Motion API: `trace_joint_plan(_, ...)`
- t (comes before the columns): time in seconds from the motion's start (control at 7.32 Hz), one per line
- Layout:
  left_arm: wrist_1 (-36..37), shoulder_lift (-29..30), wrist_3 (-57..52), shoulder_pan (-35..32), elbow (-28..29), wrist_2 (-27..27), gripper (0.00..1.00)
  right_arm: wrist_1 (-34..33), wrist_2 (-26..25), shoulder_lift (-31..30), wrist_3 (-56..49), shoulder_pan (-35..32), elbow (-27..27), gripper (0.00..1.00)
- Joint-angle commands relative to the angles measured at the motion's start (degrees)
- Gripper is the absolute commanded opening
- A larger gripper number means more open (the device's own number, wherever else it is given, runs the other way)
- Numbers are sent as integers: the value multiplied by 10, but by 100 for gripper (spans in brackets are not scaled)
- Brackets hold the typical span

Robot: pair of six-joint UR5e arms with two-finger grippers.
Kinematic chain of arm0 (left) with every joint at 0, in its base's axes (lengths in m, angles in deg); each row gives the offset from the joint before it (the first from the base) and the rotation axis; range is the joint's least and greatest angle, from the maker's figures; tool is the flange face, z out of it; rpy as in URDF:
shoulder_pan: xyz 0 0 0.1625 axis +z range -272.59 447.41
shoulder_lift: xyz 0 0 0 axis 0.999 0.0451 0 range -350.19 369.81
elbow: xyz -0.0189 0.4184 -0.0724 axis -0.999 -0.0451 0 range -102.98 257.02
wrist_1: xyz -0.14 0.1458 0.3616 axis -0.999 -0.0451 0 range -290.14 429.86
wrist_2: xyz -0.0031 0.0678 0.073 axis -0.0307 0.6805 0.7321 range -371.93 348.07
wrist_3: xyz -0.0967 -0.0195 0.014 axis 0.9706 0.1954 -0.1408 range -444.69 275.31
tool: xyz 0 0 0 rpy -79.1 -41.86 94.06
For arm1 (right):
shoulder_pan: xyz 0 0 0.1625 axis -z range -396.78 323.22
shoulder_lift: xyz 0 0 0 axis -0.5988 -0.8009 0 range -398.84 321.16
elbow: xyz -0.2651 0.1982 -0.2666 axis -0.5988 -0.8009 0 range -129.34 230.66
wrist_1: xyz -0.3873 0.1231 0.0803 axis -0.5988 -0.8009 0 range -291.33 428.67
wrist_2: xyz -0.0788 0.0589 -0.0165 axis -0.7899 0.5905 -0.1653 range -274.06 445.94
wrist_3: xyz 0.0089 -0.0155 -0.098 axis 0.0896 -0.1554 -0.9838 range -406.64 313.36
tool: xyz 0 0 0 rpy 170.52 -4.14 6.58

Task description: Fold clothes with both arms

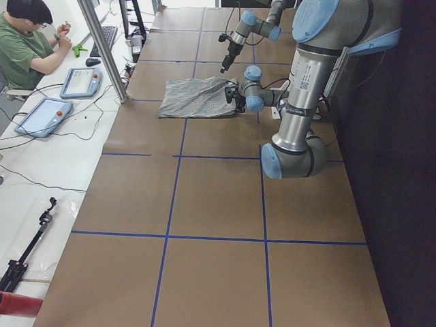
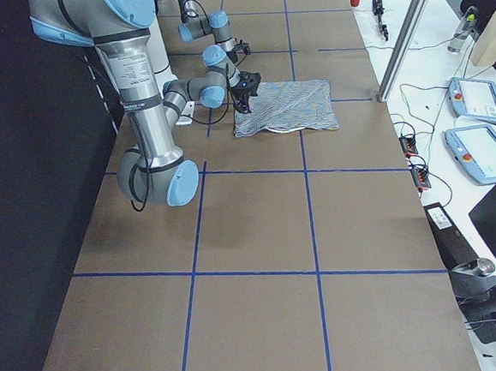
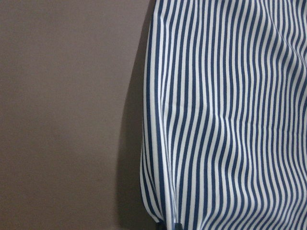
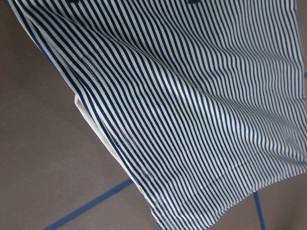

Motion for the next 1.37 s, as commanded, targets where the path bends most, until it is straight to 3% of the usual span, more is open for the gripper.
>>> trace_joint_plan(0.0, 0, 1, 0, 0, -1, 0, 0, -36, -4, 5, 67, 14, -23, 69)
trace_joint_plan(0.55, 0, 0, -1, 0, -8, 0, 0, -110, -8, 26, 66, 50, -41, 69)
trace_joint_plan(1.23, 0, -1, -1, 0, -10, -1, 0, -146, -14, 68, 37, 37, -65, 67)
